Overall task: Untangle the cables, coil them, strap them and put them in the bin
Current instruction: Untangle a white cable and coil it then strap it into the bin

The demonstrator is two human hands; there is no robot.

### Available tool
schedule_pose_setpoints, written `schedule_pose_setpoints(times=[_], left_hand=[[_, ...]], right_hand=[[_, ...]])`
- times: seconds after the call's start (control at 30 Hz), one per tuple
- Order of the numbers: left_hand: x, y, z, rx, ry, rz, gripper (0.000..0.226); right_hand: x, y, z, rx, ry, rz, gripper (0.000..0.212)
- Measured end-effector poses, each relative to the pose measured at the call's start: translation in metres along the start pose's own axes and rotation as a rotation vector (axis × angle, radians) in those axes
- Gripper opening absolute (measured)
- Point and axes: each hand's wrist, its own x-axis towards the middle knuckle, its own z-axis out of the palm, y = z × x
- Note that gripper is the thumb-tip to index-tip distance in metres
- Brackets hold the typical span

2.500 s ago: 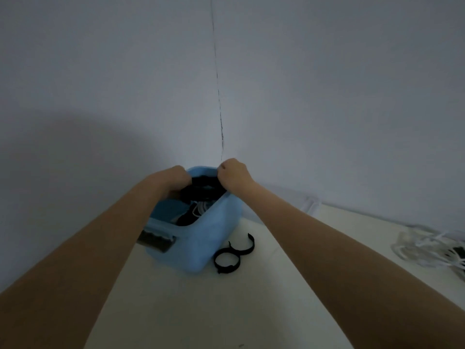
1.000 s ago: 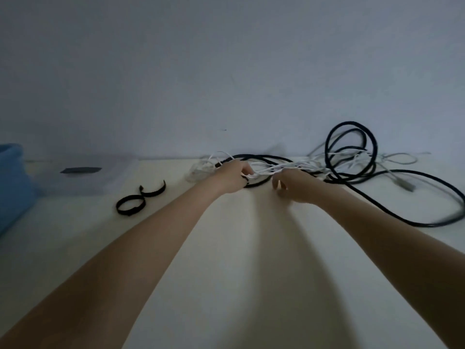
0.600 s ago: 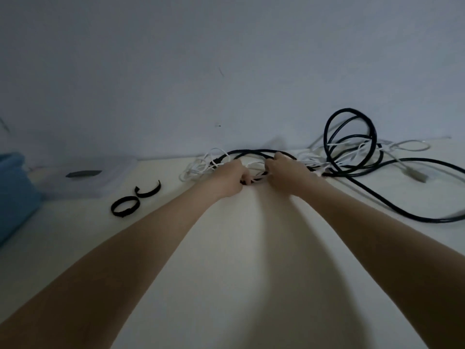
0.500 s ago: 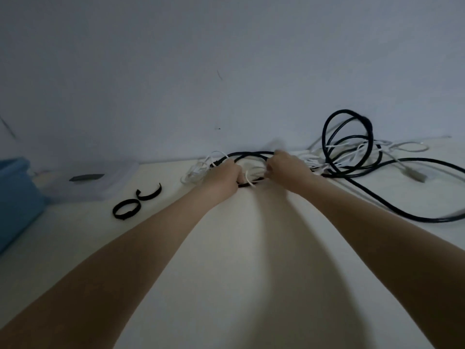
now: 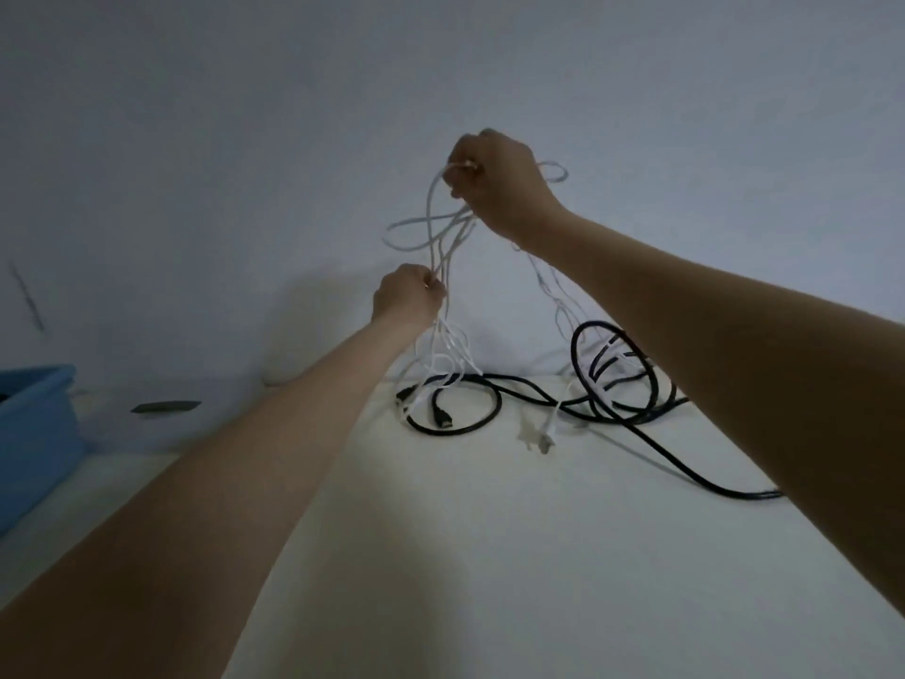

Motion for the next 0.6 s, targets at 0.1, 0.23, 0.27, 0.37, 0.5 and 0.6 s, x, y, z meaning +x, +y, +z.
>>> schedule_pose_setpoints(times=[0.1, 0.23, 0.27, 0.37, 0.5, 0.6], left_hand=[[0.012, 0.013, -0.03, -0.026, 0.137, 0.008, 0.026], [0.011, 0.022, -0.056, 0.056, 0.195, 0.042, 0.026], [0.007, 0.018, -0.055, 0.09, 0.137, 0.036, 0.025], [-0.014, -0.004, -0.038, 0.223, -0.089, 0.006, 0.023], [-0.036, -0.041, -0.011, 0.334, -0.476, 0.033, 0.01], [-0.035, -0.049, 0.0, 0.411, -0.668, 0.062, 0.006]], right_hand=[[0.028, -0.029, -0.028, -0.07, 0.08, -0.122, 0.022], [0.037, -0.044, -0.045, -0.156, 0.061, -0.126, 0.024], [0.032, -0.04, -0.044, -0.209, 0.01, -0.087, 0.026], [-0.005, -0.012, -0.033, -0.347, -0.395, 0.122, 0.027], [-0.068, 0.032, -0.022, -0.242, -1.106, 0.367, 0.017], [-0.088, 0.051, -0.025, -0.061, -1.257, 0.585, 0.024]])
